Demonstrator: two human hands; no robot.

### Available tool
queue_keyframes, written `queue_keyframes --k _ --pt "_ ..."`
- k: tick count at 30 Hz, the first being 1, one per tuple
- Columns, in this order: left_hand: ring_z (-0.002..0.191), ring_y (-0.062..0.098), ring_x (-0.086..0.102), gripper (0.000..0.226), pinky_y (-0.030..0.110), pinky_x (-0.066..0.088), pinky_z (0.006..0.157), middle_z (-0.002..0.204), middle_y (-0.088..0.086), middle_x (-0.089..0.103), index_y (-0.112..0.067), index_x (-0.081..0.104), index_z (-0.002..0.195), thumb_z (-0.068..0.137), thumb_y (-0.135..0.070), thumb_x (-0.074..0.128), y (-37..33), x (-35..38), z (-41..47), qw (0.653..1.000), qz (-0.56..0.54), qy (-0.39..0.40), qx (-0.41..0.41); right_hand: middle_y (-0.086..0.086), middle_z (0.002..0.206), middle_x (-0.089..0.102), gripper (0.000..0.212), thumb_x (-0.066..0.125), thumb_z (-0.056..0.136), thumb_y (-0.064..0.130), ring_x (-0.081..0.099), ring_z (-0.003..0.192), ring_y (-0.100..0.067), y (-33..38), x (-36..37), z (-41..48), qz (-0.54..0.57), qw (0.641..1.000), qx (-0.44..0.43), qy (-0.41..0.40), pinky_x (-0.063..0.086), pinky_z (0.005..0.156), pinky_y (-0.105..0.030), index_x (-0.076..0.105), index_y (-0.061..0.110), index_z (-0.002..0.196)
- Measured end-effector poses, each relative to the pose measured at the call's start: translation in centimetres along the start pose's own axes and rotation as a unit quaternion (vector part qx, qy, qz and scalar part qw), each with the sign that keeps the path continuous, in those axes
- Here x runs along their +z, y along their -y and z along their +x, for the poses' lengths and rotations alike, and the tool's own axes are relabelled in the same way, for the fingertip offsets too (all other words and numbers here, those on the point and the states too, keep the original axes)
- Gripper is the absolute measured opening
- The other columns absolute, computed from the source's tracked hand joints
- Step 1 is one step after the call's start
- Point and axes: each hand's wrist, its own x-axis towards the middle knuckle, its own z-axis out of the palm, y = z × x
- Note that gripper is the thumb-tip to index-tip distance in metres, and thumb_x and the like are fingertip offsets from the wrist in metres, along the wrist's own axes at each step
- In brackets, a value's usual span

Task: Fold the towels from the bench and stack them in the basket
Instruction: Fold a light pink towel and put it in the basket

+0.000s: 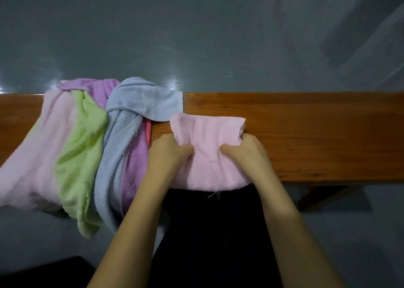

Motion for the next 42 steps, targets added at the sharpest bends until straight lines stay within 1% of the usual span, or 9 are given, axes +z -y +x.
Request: queue_keyframes --k 4,8,14,17,25,29,34,38,42 --pt "0.078 0.022 0.056 0.029 0.031 0.037 0.058 0.084 0.004 0.062 -0.007 0.060 0.092 0.078 -0.031 0.069 0.6 -0.5 -0.3 0.995 -0.097 0.006 -0.026 -0.012 0.103 0.070 0.052 0.078 0.076 0.030 0.068 0.088 -0.028 -0.5 -0.7 -0.4 0.349 0.919 0.152 0.104 0.057 0.070 -0.037 0.060 0.001 0.115" --pt "0.076 0.013 0.057 0.028 0.024 0.040 0.058 0.085 -0.002 0.064 -0.009 0.064 0.099 0.084 -0.032 0.067 0.7 -1.2 -1.5 0.984 -0.179 0.019 0.015 -0.012 0.103 0.069 0.056 0.077 0.077 0.038 0.068 0.087 -0.029 -1.4 -1.9 -1.6 0.362 0.905 0.178 0.132 0.056 0.066 -0.034 0.058 0.003 0.117" --pt "0.075 -0.004 0.054 0.013 0.013 0.040 0.066 0.087 -0.012 0.061 -0.018 0.057 0.099 0.088 -0.020 0.063 -5.4 -0.8 -5.9 0.950 -0.241 0.017 0.200 0.001 0.109 0.056 0.054 0.071 0.084 0.011 0.060 0.090 -0.014 -5.7 -5.4 -6.0 0.409 0.908 0.049 -0.078 0.049 0.067 -0.025 0.040 0.010 0.129" --pt "0.075 -0.013 0.054 0.017 0.009 0.043 0.067 0.093 -0.016 0.059 -0.028 0.053 0.101 0.089 -0.021 0.062 -10.3 1.0 -9.5 0.928 -0.236 0.068 0.282 0.009 0.107 0.056 0.063 0.071 0.083 0.006 0.059 0.095 -0.008 -9.3 -8.6 -9.8 0.474 0.859 0.016 -0.191 0.051 0.075 -0.021 0.036 0.014 0.134" --pt "0.075 -0.001 0.054 0.009 0.018 0.039 0.064 0.087 -0.013 0.061 -0.026 0.057 0.094 0.089 -0.023 0.063 -21.5 10.8 -24.3 0.832 -0.167 0.253 0.464 -0.003 0.079 0.074 0.019 0.068 0.086 0.013 0.070 0.067 -0.014 -23.9 -16.1 -23.3 0.648 0.692 0.100 -0.302 0.056 0.057 -0.022 0.067 0.008 0.104" --pt "0.078 0.000 0.057 0.015 0.022 0.041 0.064 0.091 -0.013 0.063 -0.023 0.058 0.102 0.089 -0.028 0.063 -24.2 16.8 -31.7 0.787 -0.130 0.332 0.505 -0.006 0.107 0.068 0.023 0.063 0.089 0.008 0.066 0.092 -0.019 -31.2 -18.4 -29.6 0.600 0.645 0.068 -0.468 0.056 0.078 -0.030 0.060 0.011 0.112" --pt "0.074 0.006 0.057 0.014 0.024 0.040 0.058 0.083 -0.008 0.061 -0.021 0.053 0.093 0.094 -0.035 0.053 -25.0 23.2 -39.4 0.729 -0.037 0.395 0.558 0.018 0.101 0.063 0.011 0.055 0.095 0.030 0.059 0.093 0.001 -38.6 -18.7 -36.4 0.443 0.663 0.151 -0.584 0.048 0.088 -0.023 0.056 0.032 0.106" --pt "0.073 0.030 0.055 0.026 0.036 0.036 0.058 0.071 0.002 0.054 -0.019 0.036 0.082 0.096 -0.038 0.047 -24.2 28.6 -44.5 0.681 0.041 0.431 0.590 0.013 0.133 0.047 0.043 0.049 0.098 0.032 0.044 0.119 -0.007 -43.1 -17.0 -41.5 0.392 0.658 0.242 -0.596 0.024 0.101 -0.013 0.041 0.022 0.139" --pt "0.084 0.037 0.058 0.024 0.040 0.045 0.068 0.087 0.014 0.062 -0.015 0.040 0.097 0.098 -0.039 0.043 -22.1 34.4 -49.9 0.640 0.100 0.492 0.582 0.003 0.107 0.069 0.028 0.057 0.091 0.009 0.062 0.101 -0.027 -48.0 -17.5 -43.1 0.224 0.528 0.476 -0.666 0.037 0.107 -0.042 0.064 0.003 0.117"
